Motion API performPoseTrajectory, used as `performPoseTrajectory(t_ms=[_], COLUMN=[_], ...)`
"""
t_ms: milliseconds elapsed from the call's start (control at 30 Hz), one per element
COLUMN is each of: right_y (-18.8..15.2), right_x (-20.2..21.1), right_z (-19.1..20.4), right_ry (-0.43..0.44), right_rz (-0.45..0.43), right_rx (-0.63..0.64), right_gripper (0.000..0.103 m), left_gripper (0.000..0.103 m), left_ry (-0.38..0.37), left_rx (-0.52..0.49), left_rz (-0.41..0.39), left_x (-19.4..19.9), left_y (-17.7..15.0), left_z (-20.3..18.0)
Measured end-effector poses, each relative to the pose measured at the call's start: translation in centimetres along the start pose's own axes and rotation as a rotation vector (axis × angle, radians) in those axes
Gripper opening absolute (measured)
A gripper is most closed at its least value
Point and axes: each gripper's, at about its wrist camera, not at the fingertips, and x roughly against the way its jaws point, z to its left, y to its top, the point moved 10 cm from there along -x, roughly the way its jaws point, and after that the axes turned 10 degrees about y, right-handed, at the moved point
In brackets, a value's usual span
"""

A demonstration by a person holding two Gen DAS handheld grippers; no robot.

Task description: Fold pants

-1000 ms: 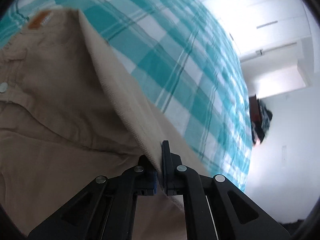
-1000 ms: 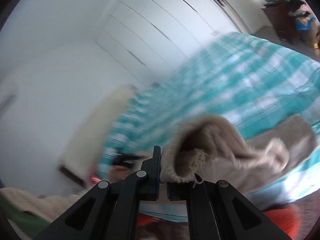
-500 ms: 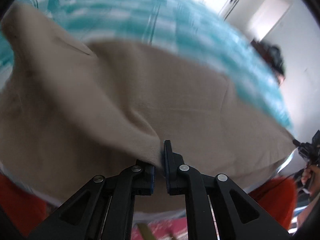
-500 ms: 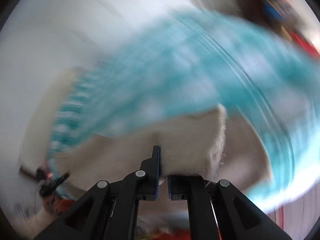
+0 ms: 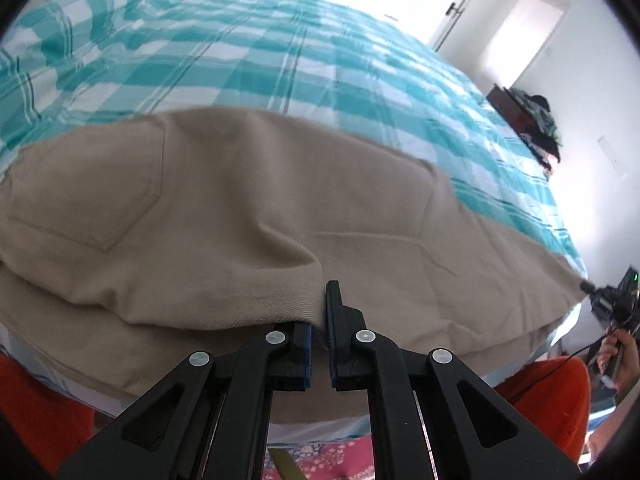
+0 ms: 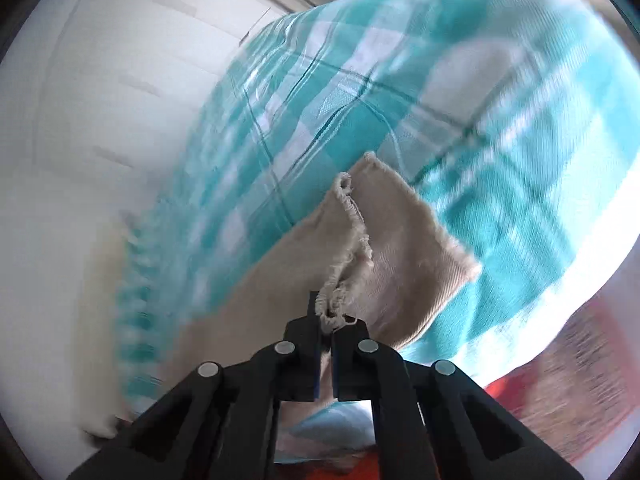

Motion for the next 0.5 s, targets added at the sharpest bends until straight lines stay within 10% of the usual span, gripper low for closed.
performPoseTrajectory(t_ms=[133, 267, 500], right_y=[0.8, -0.6, 0.3], right_x=[2.4, 1.4, 1.3], right_z=[4.2, -0.7, -0.9], right_ry=[-0.042, -0.211, -0.156], right_rz=[-0.02, 0.108, 0.056], right_rx=[0.189, 0.167, 0.098], right_gripper=[0.003, 0.003, 0.016], left_gripper=[0.004, 0.004, 0.004], left_ry=[0.006, 0.032, 0.037], left_rx=[-0.099, -0.12, -0.125], left_rz=[0.025, 0.091, 0.09], left_x=[0.5, -1.4, -1.4], left_y=[-1.9, -4.7, -4.4], left_z=[-1.4, -1.2, -1.3])
